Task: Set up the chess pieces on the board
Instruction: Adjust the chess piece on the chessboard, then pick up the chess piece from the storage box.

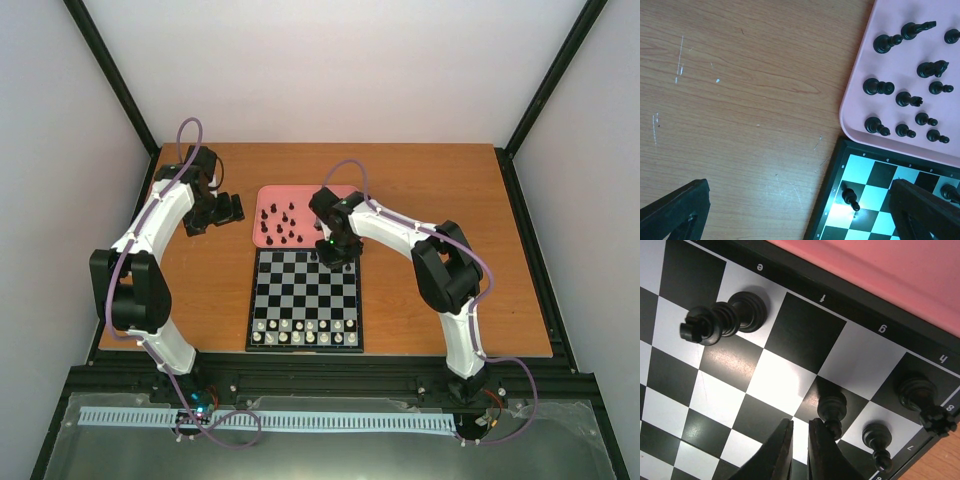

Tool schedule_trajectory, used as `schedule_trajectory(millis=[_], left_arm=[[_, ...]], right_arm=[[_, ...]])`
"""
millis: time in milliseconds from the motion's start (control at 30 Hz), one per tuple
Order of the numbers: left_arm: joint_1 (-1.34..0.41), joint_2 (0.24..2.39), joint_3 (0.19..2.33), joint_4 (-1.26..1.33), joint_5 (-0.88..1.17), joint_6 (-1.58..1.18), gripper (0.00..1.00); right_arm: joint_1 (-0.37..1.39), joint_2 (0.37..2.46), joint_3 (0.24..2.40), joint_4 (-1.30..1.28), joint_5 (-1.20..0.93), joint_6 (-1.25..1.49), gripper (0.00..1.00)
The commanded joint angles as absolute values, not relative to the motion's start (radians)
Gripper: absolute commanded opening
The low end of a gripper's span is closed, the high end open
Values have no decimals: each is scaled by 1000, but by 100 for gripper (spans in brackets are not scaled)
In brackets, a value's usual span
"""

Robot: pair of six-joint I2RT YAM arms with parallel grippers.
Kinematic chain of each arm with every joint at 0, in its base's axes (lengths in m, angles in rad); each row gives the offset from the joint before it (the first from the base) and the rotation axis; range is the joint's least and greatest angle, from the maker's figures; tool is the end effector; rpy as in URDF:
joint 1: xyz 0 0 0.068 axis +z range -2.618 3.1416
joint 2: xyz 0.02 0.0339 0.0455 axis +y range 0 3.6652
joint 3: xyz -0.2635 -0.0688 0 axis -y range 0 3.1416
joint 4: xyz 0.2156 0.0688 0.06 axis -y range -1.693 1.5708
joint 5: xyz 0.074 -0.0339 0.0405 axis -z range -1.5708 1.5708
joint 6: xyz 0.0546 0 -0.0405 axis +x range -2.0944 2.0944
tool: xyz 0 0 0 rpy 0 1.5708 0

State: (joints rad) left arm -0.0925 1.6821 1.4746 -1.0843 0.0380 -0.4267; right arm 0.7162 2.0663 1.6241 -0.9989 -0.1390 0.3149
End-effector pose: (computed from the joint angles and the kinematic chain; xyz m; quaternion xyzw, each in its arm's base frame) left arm 0.3065 -0.0305 0.2661 -0.1621 0.9768 -0.0539 0.1295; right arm 0.2835 0.2568 0.1803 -0.2028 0.9746 0.0922 0.0221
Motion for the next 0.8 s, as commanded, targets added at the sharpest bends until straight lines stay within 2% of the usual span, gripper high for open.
schedule_trajectory(millis=[0,200,300,433,567,767], left_arm=[[-94,1683,1491,-1071,42,-437,100],[-94,1680,1489,-1069,47,-437,100],[-94,1679,1488,-1071,49,-439,100],[-95,1676,1489,-1074,52,-438,100],[-95,1671,1487,-1075,51,-437,100],[-94,1669,1484,-1075,46,-437,100]], right_arm=[[721,2047,1636,-996,-162,290,11],[723,2002,1659,-982,-203,276,14],[720,1997,1724,-994,-173,292,23],[714,2038,1849,-1016,-140,296,41],[709,2141,1998,-1045,-131,274,51],[706,2356,2258,-1086,-151,239,55]])
